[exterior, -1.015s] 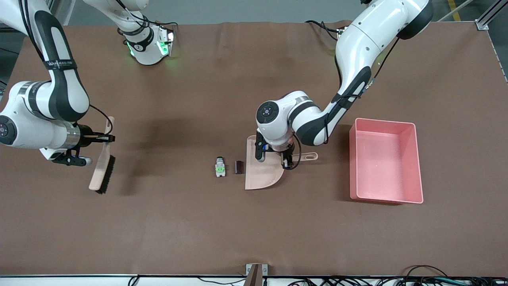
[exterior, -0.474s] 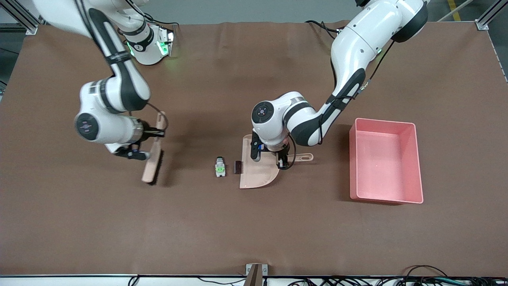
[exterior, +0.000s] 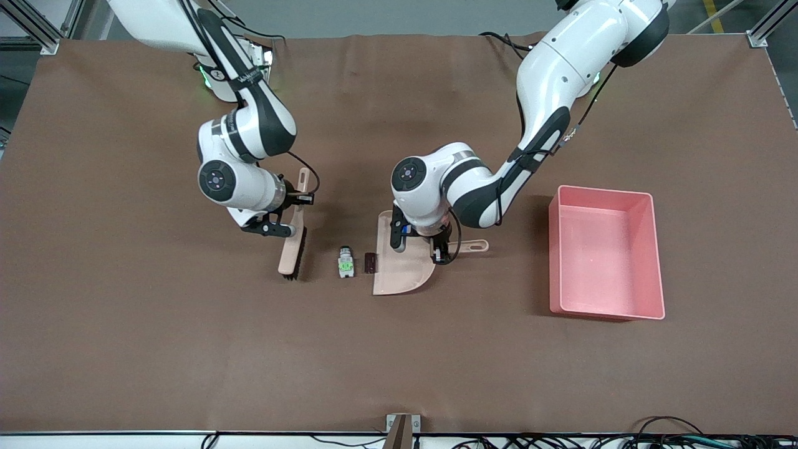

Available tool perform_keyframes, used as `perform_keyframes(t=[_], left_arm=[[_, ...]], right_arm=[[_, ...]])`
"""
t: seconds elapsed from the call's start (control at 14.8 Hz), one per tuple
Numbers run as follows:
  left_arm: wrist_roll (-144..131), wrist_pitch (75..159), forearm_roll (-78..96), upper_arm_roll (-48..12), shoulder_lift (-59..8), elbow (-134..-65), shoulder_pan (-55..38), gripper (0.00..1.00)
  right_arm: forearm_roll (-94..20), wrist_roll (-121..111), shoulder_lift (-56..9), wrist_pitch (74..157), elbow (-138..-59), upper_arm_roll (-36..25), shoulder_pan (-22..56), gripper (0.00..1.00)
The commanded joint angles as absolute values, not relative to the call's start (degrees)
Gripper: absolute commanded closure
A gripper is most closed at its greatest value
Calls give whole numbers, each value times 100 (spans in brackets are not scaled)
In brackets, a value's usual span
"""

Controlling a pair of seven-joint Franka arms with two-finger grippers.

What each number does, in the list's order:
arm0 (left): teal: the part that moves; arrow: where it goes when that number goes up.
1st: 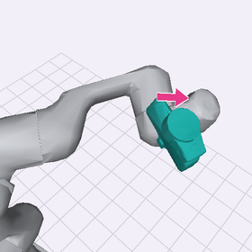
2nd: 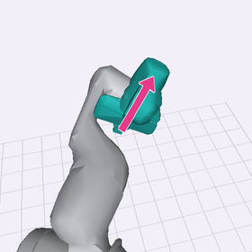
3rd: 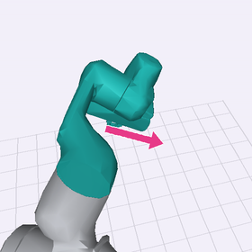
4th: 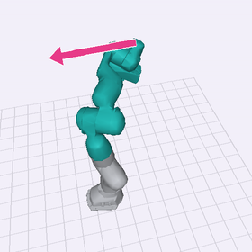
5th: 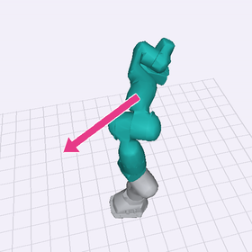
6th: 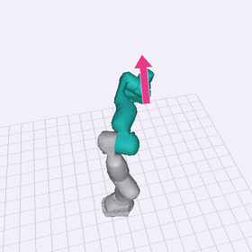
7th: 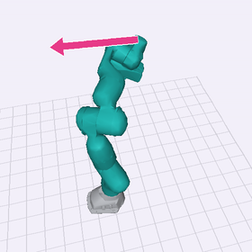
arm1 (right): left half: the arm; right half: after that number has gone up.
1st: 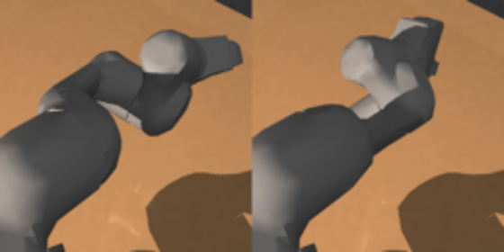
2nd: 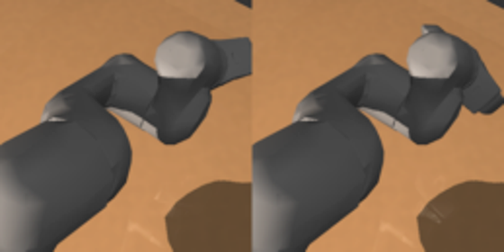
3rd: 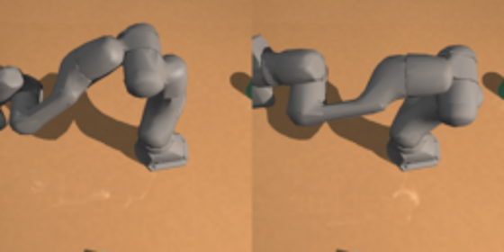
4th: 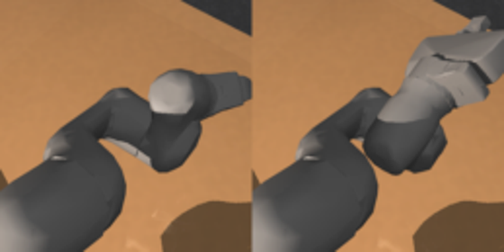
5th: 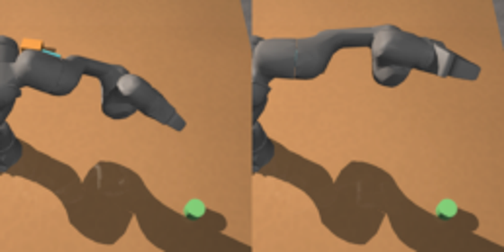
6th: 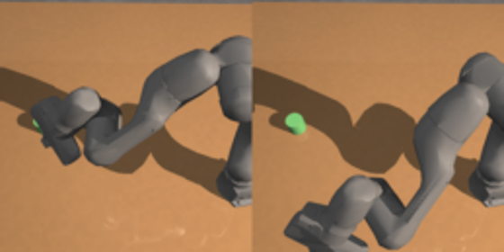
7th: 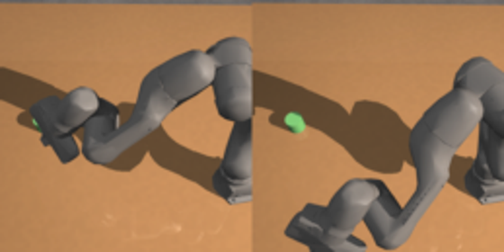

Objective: Clean e-waste and dump in bin
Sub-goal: 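Lift the brush with the right gripper and move it behind the parts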

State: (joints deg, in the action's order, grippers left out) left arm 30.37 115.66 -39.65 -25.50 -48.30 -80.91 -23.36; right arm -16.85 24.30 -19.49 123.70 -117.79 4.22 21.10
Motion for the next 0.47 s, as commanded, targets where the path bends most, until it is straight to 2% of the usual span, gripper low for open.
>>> perform_keyframes(t=[0.0,0.41], left_arm=[[2883,11610,-4069,-2522,-5027,-7901,-2487,95],[2865,11610,-4061,-2479,-5063,-7901,-2487,96]], right_arm=[[-1784,2672,-2416,12287,-11286,360,2258,100],[-1784,2610,-2865,12287,-10881,360,2636,100]])
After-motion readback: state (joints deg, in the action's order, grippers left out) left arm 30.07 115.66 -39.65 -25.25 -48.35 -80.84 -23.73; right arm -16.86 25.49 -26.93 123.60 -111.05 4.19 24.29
